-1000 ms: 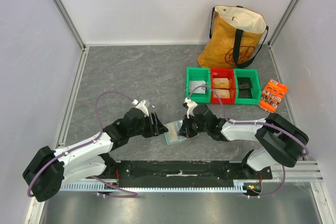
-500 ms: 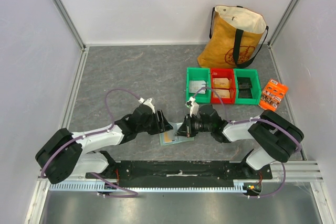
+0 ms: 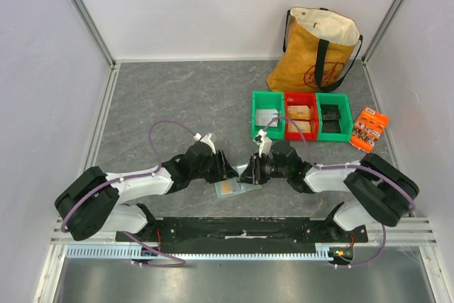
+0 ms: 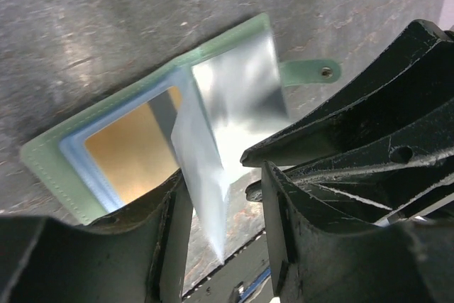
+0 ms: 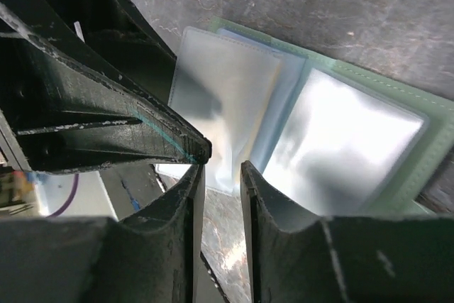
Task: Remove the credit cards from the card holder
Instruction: Remove the credit card from the card holder.
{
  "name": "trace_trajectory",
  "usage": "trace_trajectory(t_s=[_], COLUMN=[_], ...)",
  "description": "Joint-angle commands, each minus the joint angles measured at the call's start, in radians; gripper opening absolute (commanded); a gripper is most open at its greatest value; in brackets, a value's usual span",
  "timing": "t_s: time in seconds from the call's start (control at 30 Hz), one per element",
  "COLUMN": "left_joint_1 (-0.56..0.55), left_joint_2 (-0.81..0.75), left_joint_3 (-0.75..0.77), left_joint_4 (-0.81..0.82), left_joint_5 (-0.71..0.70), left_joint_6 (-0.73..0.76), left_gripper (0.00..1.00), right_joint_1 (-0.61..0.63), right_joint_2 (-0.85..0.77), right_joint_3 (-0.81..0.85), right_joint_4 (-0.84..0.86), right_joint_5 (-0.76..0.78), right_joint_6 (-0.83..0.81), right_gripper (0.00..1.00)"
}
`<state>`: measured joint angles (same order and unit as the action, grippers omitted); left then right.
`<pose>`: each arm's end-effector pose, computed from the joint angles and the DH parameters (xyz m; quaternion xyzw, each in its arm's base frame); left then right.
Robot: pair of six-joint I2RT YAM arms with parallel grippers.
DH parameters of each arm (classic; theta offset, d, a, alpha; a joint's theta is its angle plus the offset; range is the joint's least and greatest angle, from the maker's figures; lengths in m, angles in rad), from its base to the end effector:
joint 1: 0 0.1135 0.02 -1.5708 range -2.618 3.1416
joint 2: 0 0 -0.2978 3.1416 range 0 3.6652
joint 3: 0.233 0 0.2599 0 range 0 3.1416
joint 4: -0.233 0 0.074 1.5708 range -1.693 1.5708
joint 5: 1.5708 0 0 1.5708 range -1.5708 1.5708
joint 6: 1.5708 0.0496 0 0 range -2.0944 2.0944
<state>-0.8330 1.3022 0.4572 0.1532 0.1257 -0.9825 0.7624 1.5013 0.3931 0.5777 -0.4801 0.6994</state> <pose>0.1626 -0.1881 0.1727 -0.0408 0.9027 -0.3697 0.2166 0.1777 0.2014 0.1514 -0.1446 0.8387 0.4759 0.2217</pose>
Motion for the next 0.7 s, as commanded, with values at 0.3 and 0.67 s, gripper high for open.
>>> trace_trajectory(t_s=[0.3, 0.67], left_joint_1=[-0.077, -0.115], left_joint_2=[0.133, 0.41], left_joint_3=[0.168, 0.238], left_joint_4=[0.091, 0.177], left_joint_5=[0.046, 0.103], left_joint_6=[-0.027, -0.064], left_gripper=[0.47, 0.44], right_joint_1=[-0.003, -0.003], right_joint_2=[-0.512, -0.756], right_joint_3=[0.032, -0.008], right_joint_4=[-0.504, -0.576], right_joint_5=[0.474, 0.56], right_joint_6=[-0.178, -0.181], right_gripper=[0.43, 0.43])
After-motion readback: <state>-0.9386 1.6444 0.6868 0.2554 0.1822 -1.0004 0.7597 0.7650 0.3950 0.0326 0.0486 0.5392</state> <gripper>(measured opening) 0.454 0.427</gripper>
